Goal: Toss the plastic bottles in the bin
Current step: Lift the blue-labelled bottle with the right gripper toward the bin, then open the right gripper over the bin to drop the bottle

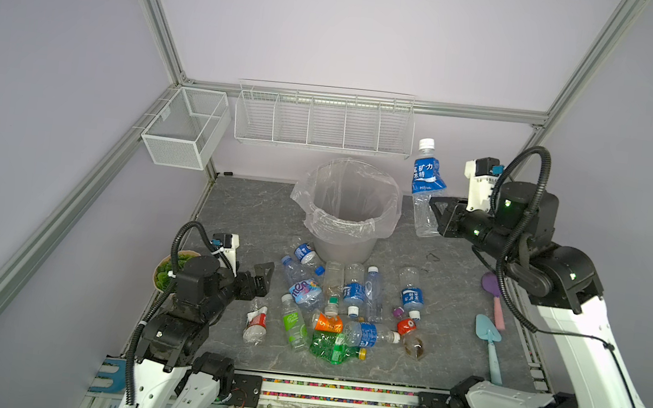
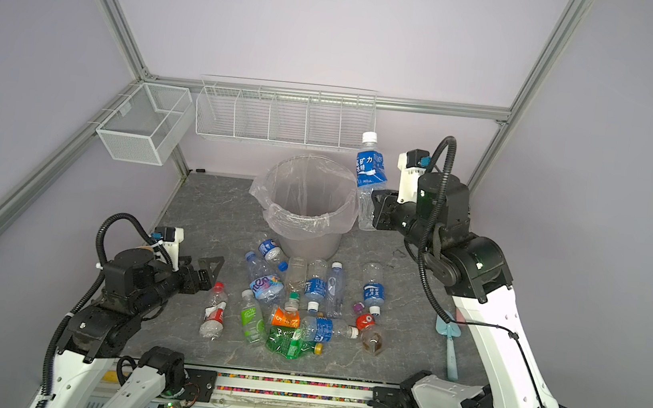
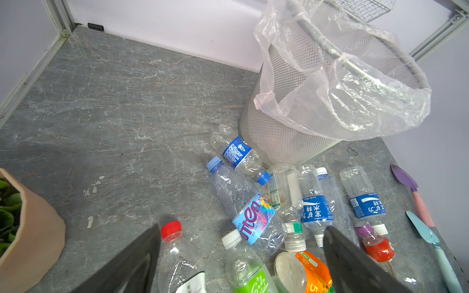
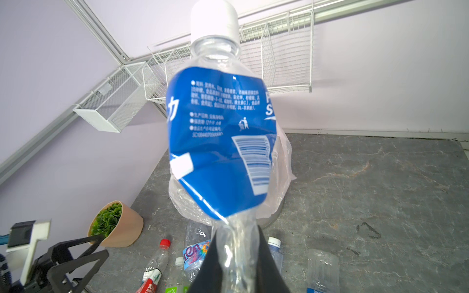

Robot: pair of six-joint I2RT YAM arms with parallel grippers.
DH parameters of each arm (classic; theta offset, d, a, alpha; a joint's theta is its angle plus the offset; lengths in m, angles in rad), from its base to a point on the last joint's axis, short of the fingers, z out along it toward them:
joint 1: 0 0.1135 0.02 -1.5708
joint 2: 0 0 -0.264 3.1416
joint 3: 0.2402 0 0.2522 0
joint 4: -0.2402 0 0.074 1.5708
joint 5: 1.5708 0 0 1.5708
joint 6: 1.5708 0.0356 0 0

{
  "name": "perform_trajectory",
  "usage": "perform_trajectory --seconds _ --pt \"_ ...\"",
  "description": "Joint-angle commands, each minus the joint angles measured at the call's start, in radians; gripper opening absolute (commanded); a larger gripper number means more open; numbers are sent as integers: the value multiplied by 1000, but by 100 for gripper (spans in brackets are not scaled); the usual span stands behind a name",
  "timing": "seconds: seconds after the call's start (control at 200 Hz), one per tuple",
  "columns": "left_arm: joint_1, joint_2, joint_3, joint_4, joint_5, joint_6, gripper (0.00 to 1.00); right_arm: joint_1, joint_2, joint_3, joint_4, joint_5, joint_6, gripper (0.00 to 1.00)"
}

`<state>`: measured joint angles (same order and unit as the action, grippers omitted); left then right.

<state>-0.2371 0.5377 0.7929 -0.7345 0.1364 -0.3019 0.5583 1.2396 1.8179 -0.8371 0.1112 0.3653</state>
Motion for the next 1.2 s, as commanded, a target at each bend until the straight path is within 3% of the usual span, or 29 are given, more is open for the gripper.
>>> perform_trajectory --seconds 0.0,0.715,0.98,1.08,1.145,1.195 --pt "-8 4 -10 -3 12 11 99 9 17 47 38 -21 -36 16" --pt "-9 -4 -14 2 26 18 99 32 184 304 23 -40 -78 17" --pt "-10 -5 -14 3 22 17 99 34 456 466 -81 -113 -126 21" --pt "-10 -5 -14 3 23 18 99 33 679 690 -294 -144 -167 38" --pt "-11 -6 -14 3 21 18 99 33 809 881 -437 -128 -188 64" --pt "-14 -10 -14 2 19 17 99 34 839 931 -471 -119 -193 81"
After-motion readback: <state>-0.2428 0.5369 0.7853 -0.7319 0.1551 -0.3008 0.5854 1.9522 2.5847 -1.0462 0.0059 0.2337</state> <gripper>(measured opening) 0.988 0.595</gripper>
